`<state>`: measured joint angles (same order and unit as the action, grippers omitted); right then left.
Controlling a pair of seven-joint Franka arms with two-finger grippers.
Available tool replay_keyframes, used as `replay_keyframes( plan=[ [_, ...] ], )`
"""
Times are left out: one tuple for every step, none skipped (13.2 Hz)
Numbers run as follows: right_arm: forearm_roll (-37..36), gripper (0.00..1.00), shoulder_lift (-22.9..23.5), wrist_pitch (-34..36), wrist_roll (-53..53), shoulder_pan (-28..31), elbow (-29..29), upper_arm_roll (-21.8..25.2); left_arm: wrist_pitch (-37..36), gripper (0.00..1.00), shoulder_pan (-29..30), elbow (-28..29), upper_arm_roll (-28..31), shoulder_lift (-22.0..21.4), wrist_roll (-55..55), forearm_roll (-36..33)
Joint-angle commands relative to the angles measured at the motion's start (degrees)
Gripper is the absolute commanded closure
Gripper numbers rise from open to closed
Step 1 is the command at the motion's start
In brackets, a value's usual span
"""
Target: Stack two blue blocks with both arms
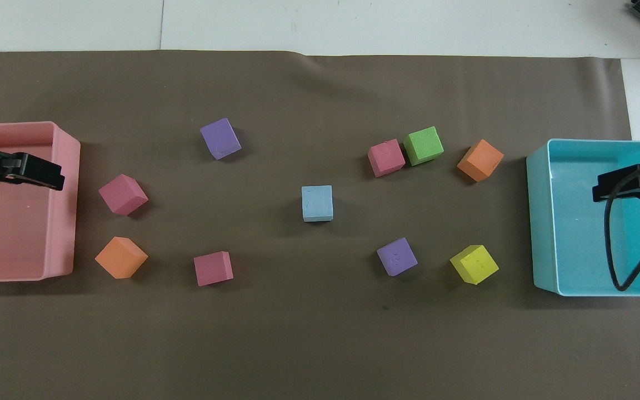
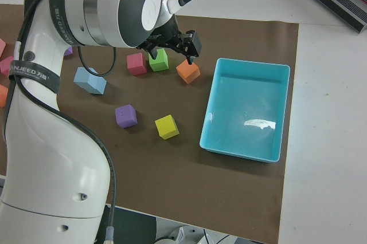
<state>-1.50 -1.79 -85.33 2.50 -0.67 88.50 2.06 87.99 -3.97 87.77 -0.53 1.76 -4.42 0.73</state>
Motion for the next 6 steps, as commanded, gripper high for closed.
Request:
replay_keyframes(
  plan=[
    [0.53, 0.00, -1.55, -1.15, 0.22, -0.03, 1.85, 0.05, 0.78, 0.00, 0.81, 0.91, -0.52, -0.88, -0.15, 0.32],
    [0.53, 0.00, -1.55, -1.16, 0.22, -0.03, 1.85, 0.05, 0.78, 0.00, 0.81, 1.00, -0.52, -0.88, -0.24, 0.32],
    [0.53, 0.00, -1.55, -1.16, 0.22, -0.03, 1.85, 0.05, 0.78, 0.00, 0.81, 0.91, -0.52, -0.88, -0.33, 0.41],
    [0.62, 0.00, -1.55, -1.16, 0.22, -0.03, 2.11, 0.05, 0.78, 0.00, 0.81, 0.91, -0.52, -0.88, -0.50, 0.32],
    [0.62, 0.00, -1.64, -1.16, 0.31, -0.03, 2.12, 0.05, 0.78, 0.00, 0.81, 1.00, -0.52, -0.88, -0.59, 0.32],
    [0.62, 0.00, -1.72, -1.16, 0.22, 0.06, 2.20, 0.13, 0.78, 0.00, 0.81, 1.00, -0.52, -0.97, -0.85, 0.32]
  ],
)
